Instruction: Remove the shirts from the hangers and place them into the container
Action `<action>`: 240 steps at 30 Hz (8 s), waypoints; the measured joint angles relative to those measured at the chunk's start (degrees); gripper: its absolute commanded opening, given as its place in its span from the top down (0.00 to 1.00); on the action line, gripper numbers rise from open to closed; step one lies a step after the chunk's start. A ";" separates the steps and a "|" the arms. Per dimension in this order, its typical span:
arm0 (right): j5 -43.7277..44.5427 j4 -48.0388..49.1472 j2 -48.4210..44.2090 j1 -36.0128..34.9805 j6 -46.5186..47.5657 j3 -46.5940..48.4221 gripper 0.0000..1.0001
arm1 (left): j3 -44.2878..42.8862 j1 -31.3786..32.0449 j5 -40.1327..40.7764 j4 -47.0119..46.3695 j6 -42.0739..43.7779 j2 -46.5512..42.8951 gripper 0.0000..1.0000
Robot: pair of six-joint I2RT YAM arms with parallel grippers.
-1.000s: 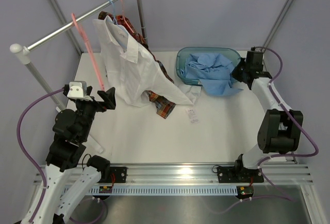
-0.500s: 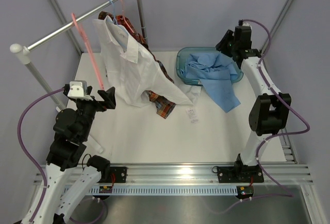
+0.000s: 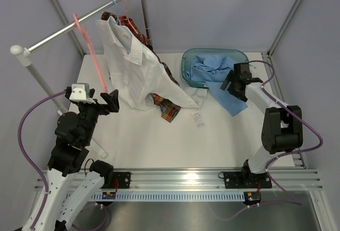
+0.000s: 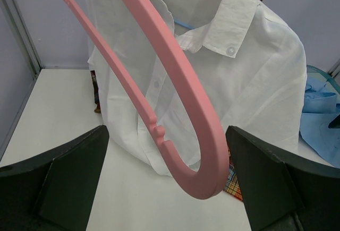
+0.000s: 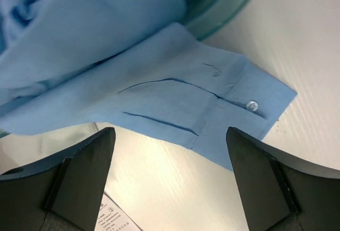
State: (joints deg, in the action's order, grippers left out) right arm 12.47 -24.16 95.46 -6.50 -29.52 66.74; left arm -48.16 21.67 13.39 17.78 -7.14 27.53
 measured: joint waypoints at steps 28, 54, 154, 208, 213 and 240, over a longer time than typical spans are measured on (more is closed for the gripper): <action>-7.67 -9.42 12.61 11.80 -0.68 4.24 0.21 | 0.02 -0.02 -0.15 0.00 0.02 -0.11 0.01; -5.88 -15.04 12.85 9.46 -1.27 9.22 1.00 | 0.07 -0.11 0.50 -0.35 0.04 -1.68 0.01; -24.59 -8.02 18.16 -38.77 36.15 62.47 0.29 | 11.21 -0.68 0.50 14.01 -5.38 -15.54 0.01; -21.53 3.54 16.39 -38.77 33.68 59.84 1.00 | 11.28 -0.68 0.44 13.86 -5.40 -15.93 0.01; -21.68 5.51 11.06 -38.77 33.20 54.95 1.00 | 11.28 -0.68 0.44 13.88 -5.38 -15.93 0.01; -22.18 4.28 -31.93 -39.26 27.93 -1.01 1.00 | -11.50 -0.28 -23.93 13.68 -11.91 7.67 0.04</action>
State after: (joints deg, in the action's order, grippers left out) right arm -9.72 -19.88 63.53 -45.76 -1.58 65.73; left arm -59.66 21.39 -10.55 31.46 -19.05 35.20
